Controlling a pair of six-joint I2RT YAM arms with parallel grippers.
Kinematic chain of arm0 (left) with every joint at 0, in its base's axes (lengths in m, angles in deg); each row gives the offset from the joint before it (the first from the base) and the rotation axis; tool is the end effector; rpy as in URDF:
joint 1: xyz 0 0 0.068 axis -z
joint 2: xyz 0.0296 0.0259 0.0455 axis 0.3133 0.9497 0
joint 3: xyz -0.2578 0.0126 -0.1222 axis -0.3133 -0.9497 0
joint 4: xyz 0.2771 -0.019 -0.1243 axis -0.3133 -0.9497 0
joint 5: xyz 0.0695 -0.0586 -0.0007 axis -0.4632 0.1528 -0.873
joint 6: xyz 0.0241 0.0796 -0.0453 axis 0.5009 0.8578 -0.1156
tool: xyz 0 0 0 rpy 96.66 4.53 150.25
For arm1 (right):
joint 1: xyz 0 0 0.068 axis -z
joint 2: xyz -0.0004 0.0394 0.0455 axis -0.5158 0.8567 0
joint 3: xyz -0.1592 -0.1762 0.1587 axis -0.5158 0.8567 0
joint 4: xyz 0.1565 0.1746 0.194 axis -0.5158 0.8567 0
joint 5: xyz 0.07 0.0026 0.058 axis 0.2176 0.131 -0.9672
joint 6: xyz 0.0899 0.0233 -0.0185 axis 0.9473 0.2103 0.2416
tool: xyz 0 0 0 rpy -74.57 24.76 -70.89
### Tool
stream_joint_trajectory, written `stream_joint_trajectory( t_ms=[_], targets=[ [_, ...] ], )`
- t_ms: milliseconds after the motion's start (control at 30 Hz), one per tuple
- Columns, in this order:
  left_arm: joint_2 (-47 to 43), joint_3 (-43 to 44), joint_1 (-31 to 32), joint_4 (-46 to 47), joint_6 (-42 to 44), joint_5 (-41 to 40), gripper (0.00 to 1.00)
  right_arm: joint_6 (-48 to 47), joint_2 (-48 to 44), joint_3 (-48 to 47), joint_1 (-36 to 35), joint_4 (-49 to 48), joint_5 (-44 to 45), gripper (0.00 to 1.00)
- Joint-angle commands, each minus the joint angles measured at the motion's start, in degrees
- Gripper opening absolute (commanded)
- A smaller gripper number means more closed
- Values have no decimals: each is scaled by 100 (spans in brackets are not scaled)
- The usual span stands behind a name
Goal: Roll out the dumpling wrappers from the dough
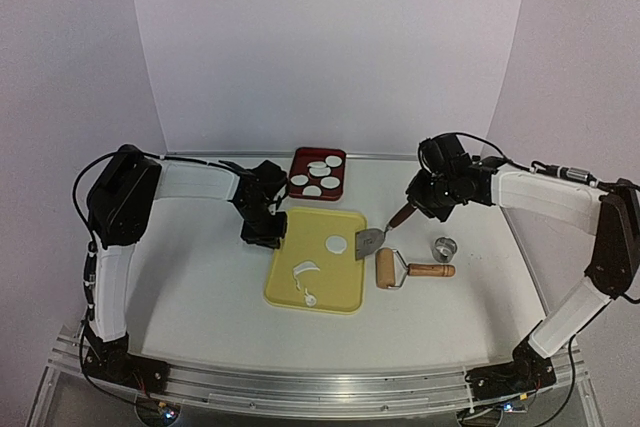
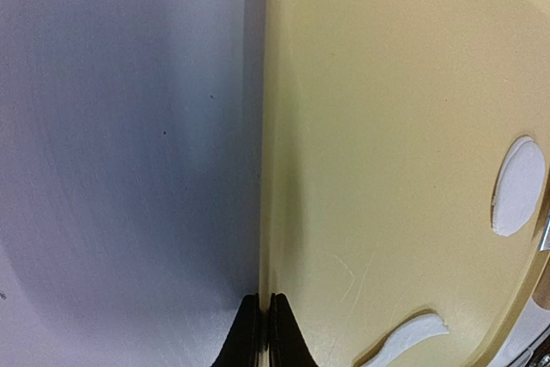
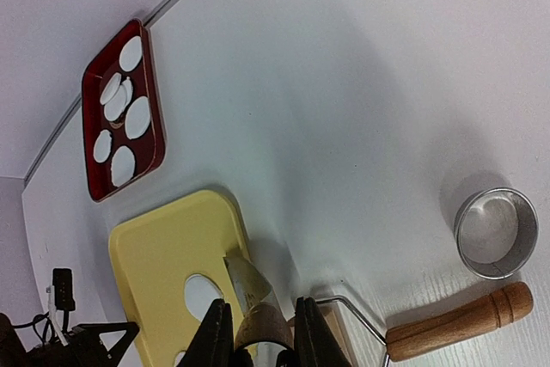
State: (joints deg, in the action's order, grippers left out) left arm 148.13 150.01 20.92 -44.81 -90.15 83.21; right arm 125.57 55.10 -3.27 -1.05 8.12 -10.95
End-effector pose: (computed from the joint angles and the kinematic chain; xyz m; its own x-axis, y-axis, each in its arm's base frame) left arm 0.3722 -0.3167 0.0819 -0.9764 0.0945 -0.1940 0.1447 0.9536 -0.2641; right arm 0.3639 0.2161 0.2215 -0.7110 0.5311 -0.4609 0.2508 0.8038 0.5394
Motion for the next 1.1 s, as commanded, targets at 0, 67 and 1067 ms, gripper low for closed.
stream_joint_trajectory(
  t_ms=[0, 67, 1067],
  targets=[
    [-87, -333, 72, -407, -319, 89, 0, 307, -26, 132, -114, -76, 255, 0],
    [-109, -393, 75, -369, -379, 151, 0, 428, 79, 187, -138, -22, 273, 0],
    [-24, -521, 81, -152, -326, 776, 0, 1085, 1713, 110, -568, -673, -389, 0]
  ],
)
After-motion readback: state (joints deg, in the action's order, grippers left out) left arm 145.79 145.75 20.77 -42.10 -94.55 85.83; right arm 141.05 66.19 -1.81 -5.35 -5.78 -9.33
